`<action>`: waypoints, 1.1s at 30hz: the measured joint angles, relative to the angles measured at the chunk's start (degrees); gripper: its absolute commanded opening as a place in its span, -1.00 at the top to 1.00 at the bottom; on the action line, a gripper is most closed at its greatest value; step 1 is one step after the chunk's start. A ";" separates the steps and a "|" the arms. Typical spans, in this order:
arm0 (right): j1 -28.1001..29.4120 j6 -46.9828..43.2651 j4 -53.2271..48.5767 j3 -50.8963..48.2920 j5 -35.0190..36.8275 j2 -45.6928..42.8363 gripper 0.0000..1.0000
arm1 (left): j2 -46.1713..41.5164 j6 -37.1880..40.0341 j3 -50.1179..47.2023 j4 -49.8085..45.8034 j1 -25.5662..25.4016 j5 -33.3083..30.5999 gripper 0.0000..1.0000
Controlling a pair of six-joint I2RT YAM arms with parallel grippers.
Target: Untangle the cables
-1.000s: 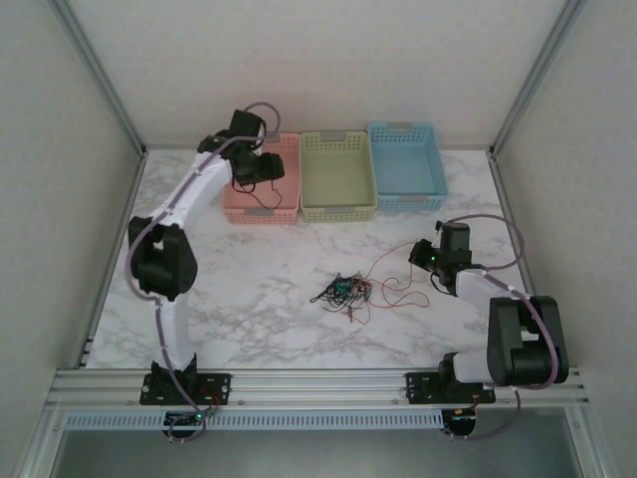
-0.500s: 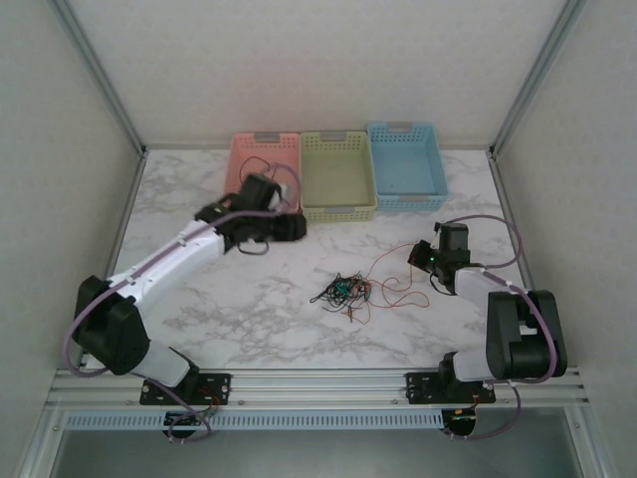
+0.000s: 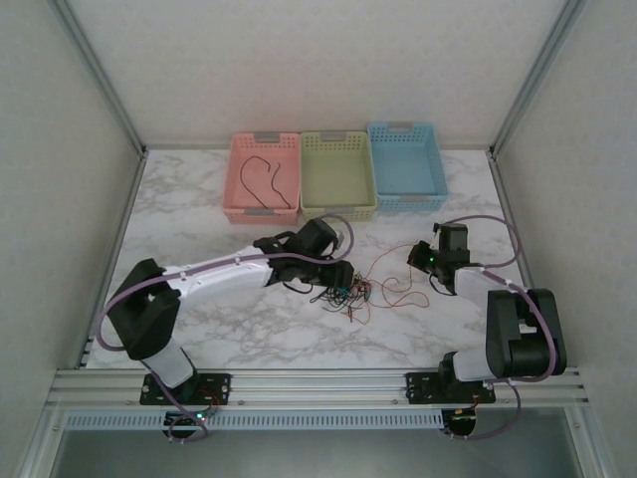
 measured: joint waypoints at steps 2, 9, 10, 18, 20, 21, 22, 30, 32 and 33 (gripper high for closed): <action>0.00 0.00 -0.02 0.04 0.00 0.00 1.00 | 1.88 -1.16 0.79 -0.09 -1.92 -1.14 -0.15; 0.00 0.00 -0.17 0.11 0.00 0.15 1.00 | 5.77 -2.47 5.75 -3.34 -5.55 -6.01 -0.11; 0.00 0.00 -0.26 0.13 0.00 0.15 1.00 | 5.88 -2.45 6.27 -4.28 -5.73 -6.95 -0.11; 0.00 0.00 -0.42 0.15 0.00 0.15 1.00 | 6.05 -2.19 8.37 -10.60 -6.45 -13.14 -0.26; 0.00 0.00 -0.42 0.15 0.00 0.15 1.00 | 6.05 -2.19 8.31 -11.39 -6.84 -13.84 -0.24; 0.00 0.00 -0.42 0.15 0.00 0.15 1.00 | 6.05 -2.19 8.28 -11.61 -7.04 -14.01 -0.24; 0.00 0.00 -0.42 0.15 0.00 0.15 1.00 | 6.05 -2.19 8.26 -11.72 -7.23 -14.01 -0.22; 0.00 0.00 -0.42 0.15 0.00 0.15 1.00 | 6.05 -2.47 8.17 -11.61 -8.72 -13.66 -0.17; 0.00 0.00 -0.42 0.15 0.00 0.15 1.00 | 6.08 -2.47 8.24 -11.80 -8.72 -13.75 -0.18; 0.00 0.00 -0.42 0.15 0.00 0.15 1.00 | 6.19 -2.49 8.41 -12.17 -8.70 -13.79 -0.20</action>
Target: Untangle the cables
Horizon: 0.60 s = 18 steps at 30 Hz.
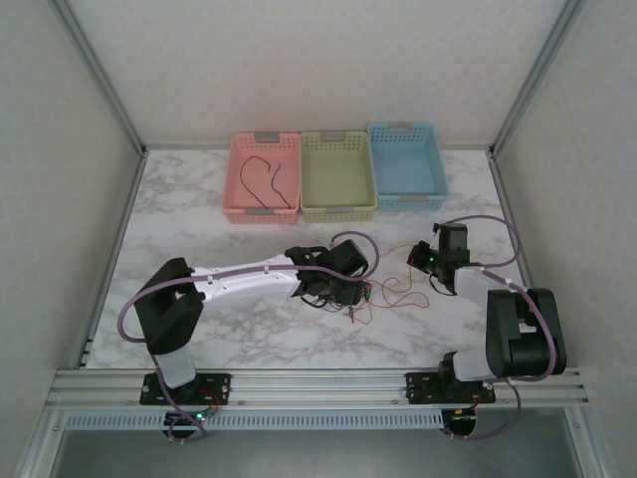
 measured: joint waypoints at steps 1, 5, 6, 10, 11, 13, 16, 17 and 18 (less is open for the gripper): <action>0.00 0.00 0.00 0.00 0.00 0.00 1.00 | 0.13 -0.02 0.11 -0.15 -0.02 -0.17 -0.24; 0.11 0.00 0.00 0.00 0.00 0.11 1.00 | 1.62 -0.13 0.87 -1.40 0.02 -1.14 -0.20; 0.11 0.00 -0.02 0.04 0.00 0.22 1.00 | 2.29 -0.13 1.22 -1.70 0.04 -1.44 -0.18; 0.11 -0.02 -0.09 0.22 0.00 0.59 1.00 | 3.63 -0.13 1.51 -2.16 0.02 -1.92 -0.11; 0.11 -0.02 -0.09 0.24 0.00 0.59 1.00 | 3.63 -0.13 1.51 -2.27 0.04 -1.99 -0.09; 0.11 -0.02 -0.20 0.33 0.00 0.61 1.00 | 3.63 -0.13 1.57 -2.49 0.04 -2.19 0.00; 0.11 -0.02 -0.28 0.46 0.00 0.70 1.00 | 3.61 -0.11 1.57 -2.97 0.02 -2.95 0.15; 0.15 -0.02 -0.33 0.48 0.00 0.70 1.00 | 3.61 -0.11 1.57 -3.19 0.02 -3.32 0.17; 0.15 -0.02 -0.42 0.55 0.00 0.70 1.00 | 3.61 -0.11 1.57 -3.45 0.02 -3.63 0.20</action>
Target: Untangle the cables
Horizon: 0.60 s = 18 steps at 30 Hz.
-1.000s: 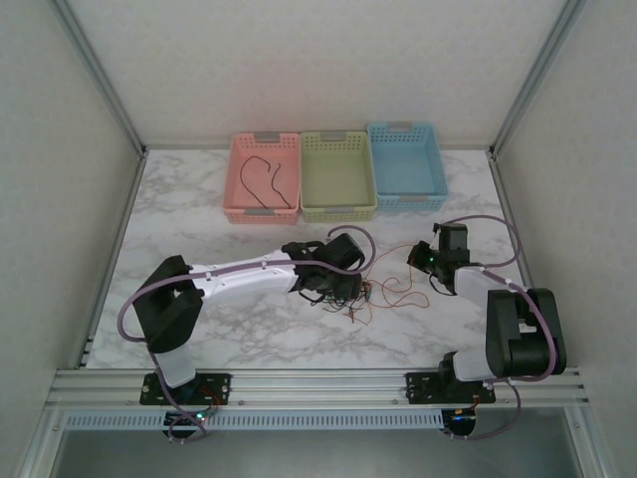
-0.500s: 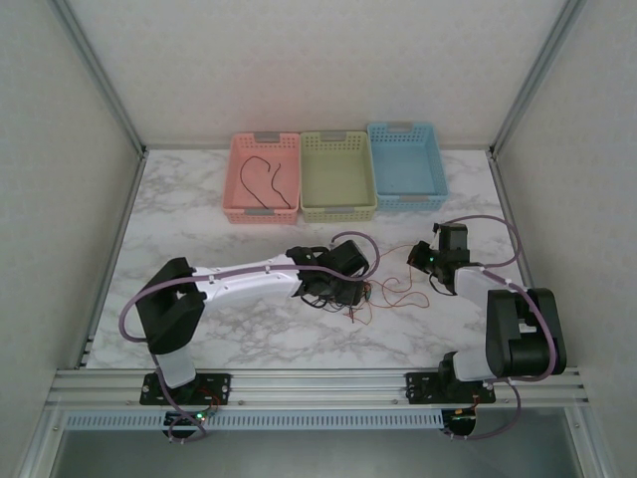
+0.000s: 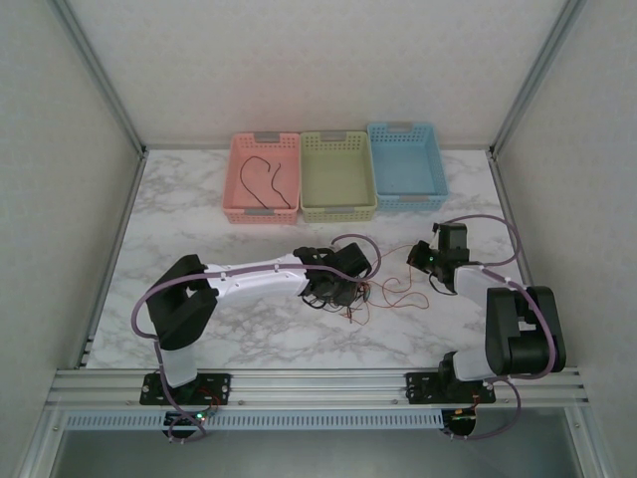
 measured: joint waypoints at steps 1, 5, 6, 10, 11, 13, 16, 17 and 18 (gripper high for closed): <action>0.00 0.00 0.00 0.07 0.00 0.00 1.00 | -0.04 0.00 0.00 -0.26 0.00 -0.28 0.22; 0.00 0.00 0.00 0.22 0.00 0.00 1.00 | -0.57 0.04 0.00 -1.09 0.00 -1.53 0.42; 0.00 0.00 0.00 0.22 0.00 0.00 1.00 | -0.83 0.04 0.00 -1.16 0.00 -1.84 0.49; 0.00 0.00 -0.02 0.22 0.00 0.00 1.00 | -2.19 0.15 -0.11 -1.36 0.00 -2.99 0.70; 0.00 0.00 -0.02 0.22 0.00 0.00 1.00 | -2.54 0.20 -0.26 -1.38 0.00 -3.21 0.75; 0.00 0.00 -0.02 0.22 -0.02 0.00 1.00 | -3.50 0.17 -0.90 -1.38 0.00 -3.82 0.92; 0.17 0.00 0.00 0.22 -0.04 0.00 1.00 | -4.59 0.13 -1.84 -1.36 0.13 -4.39 1.00; 0.17 0.00 0.00 0.22 -0.04 0.00 1.00 | -4.98 0.15 -2.29 -1.33 0.20 -4.52 1.00; 0.22 0.00 0.00 0.22 -0.04 0.00 1.00 | -5.42 0.20 -2.78 -1.33 0.28 -4.59 1.00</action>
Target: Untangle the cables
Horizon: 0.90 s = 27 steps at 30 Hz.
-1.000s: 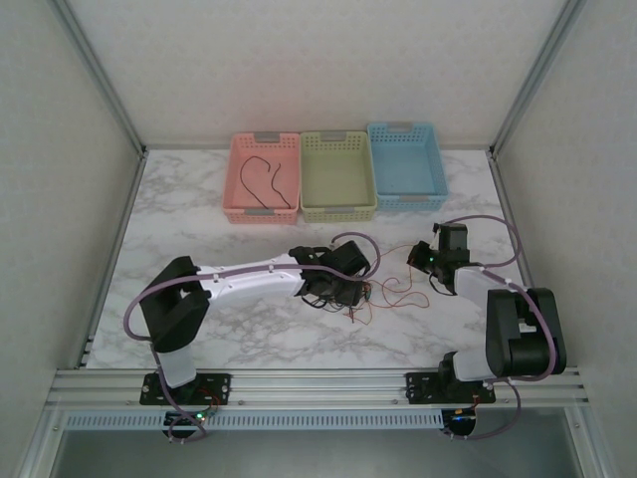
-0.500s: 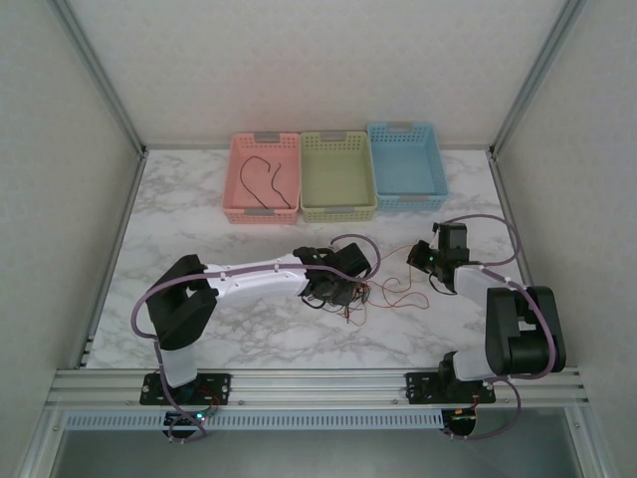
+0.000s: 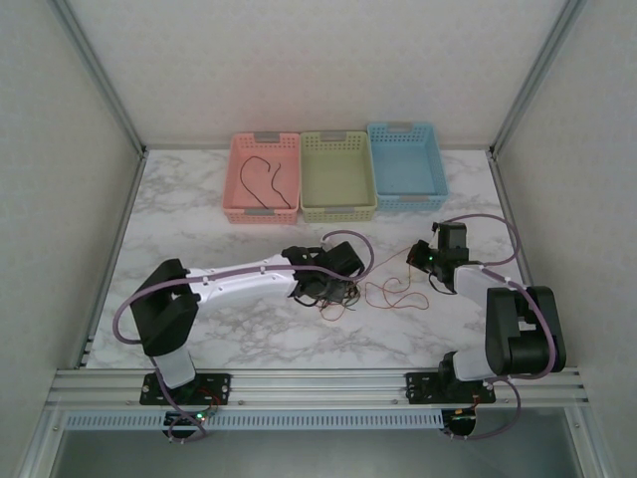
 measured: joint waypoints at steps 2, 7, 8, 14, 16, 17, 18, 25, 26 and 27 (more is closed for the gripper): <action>0.02 0.00 -0.02 0.00 0.02 0.00 1.00 | -0.85 0.00 -0.94 0.02 0.26 -0.42 1.00; 0.00 0.00 0.00 0.00 0.04 0.00 1.00 | -4.39 0.02 -4.26 0.59 1.95 -0.79 1.00; 0.00 0.00 0.00 0.00 0.04 0.00 1.00 | -5.46 0.02 -5.20 0.74 2.56 -0.76 1.00; 0.00 0.00 0.00 0.00 0.04 0.00 1.00 | -10.23 0.24 -9.27 2.45 5.66 0.33 1.00; 0.00 0.00 0.00 0.00 0.04 0.00 1.00 | -11.30 0.20 -10.29 3.45 6.29 2.01 0.52; 0.00 0.00 0.00 0.00 0.04 0.00 1.00 | -11.61 0.11 -10.58 4.02 6.54 3.08 0.31; 0.00 0.00 0.00 0.00 0.04 0.00 1.00 | -11.63 -0.11 -10.58 4.74 6.62 4.07 0.19; 0.02 0.00 0.00 0.00 0.04 0.00 1.00 | -6.54 -3.78 -5.05 6.27 5.01 6.82 -0.06; 0.02 0.00 0.00 0.00 0.04 0.00 1.00 | -4.90 -4.20 -3.45 6.27 4.50 6.84 -0.07; 0.02 0.00 0.00 0.00 0.04 0.00 1.00 | -3.63 -4.37 -2.32 6.34 4.17 6.80 -0.06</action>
